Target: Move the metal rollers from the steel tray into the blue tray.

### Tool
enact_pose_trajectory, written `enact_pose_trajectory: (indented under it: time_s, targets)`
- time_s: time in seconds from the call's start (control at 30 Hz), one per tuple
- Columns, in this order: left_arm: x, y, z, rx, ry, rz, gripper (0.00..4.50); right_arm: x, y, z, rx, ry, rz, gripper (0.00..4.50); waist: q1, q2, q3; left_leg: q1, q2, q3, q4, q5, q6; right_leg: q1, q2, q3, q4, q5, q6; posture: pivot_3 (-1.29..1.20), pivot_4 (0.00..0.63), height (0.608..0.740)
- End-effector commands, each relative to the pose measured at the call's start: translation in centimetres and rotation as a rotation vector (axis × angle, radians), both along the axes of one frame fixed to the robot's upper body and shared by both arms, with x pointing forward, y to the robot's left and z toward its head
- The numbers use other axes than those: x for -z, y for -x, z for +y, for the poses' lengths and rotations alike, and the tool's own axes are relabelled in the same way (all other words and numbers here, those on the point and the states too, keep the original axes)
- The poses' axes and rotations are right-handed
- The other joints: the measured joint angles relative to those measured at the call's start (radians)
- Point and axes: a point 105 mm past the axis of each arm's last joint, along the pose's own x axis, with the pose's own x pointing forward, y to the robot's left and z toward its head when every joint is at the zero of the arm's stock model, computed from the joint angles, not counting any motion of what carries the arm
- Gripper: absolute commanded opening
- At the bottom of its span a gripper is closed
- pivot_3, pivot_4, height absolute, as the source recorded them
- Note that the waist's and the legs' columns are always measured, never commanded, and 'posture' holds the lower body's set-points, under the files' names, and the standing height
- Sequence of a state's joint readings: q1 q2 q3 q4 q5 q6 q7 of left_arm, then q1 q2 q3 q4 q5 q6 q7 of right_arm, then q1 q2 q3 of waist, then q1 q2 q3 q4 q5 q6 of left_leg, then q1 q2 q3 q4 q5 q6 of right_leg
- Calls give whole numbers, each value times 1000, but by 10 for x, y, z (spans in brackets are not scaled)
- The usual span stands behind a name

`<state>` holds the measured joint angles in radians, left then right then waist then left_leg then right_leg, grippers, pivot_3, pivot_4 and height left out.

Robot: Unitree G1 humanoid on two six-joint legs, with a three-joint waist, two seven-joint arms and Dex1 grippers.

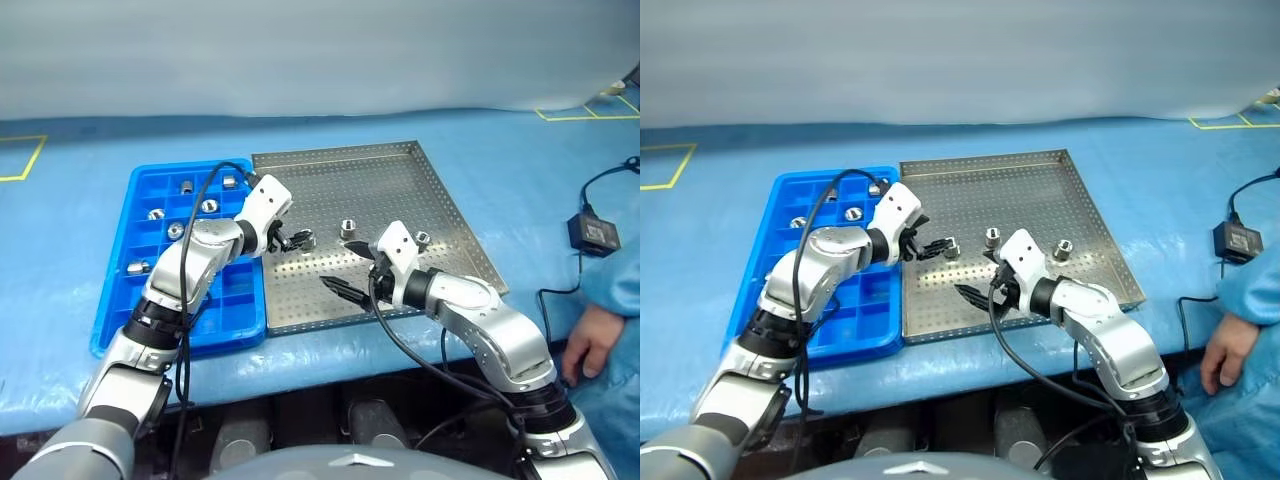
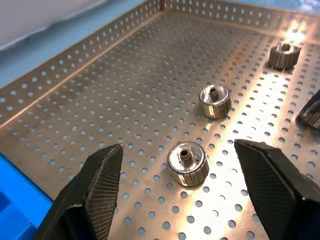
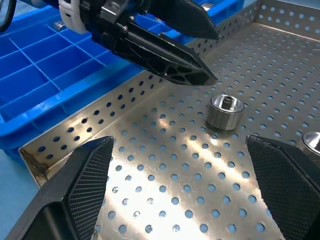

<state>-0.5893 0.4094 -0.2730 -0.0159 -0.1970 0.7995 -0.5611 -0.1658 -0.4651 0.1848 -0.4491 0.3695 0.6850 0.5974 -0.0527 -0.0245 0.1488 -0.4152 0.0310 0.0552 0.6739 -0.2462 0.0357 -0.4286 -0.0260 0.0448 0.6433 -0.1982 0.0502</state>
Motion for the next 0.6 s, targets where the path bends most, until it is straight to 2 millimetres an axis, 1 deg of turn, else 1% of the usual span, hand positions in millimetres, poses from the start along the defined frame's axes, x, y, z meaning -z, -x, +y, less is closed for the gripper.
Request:
enact_pose_trajectory:
  time_s: [0.03,0.1,0.2,0.37,0.47,0.53,0.6]
  targets:
    - [6,-9,-3,-1,-15,15,3863,-13,4,-3,24,-15,-59,4500,-15,0,0,0,0,0,0,0,0,0,0,0,0,0,0,-177,150,740]
    - [14,-9,-3,0,-33,42,3863,-11,6,-4,31,-11,-56,4500,-26,0,0,0,0,0,0,0,0,0,0,0,0,0,0,-191,150,740]
    - [27,-13,5,-52,-79,68,3863,-11,7,-6,40,-1,-58,4500,-39,0,0,1,0,0,0,0,0,0,0,1,0,-1,2,-196,150,740]
    - [41,-13,13,-92,-118,101,3863,-12,6,-6,41,6,-59,4500,-50,0,0,2,0,1,0,0,0,1,0,1,1,-2,4,-188,150,740]
    - [44,-11,12,-96,-129,102,3270,-11,4,-6,48,17,-60,4500,-52,1,-1,3,0,1,0,0,0,1,0,1,1,-2,4,-179,150,740]
    - [45,-8,10,-80,-124,106,2630,-11,4,-6,46,20,-61,4500,-54,2,-1,3,1,1,0,0,0,1,0,1,1,-2,4,-181,150,740]
    - [45,-5,6,-62,-110,109,2630,-11,4,-5,44,22,-62,4500,-56,2,-1,3,1,1,0,0,0,1,0,2,1,-2,4,-183,150,740]
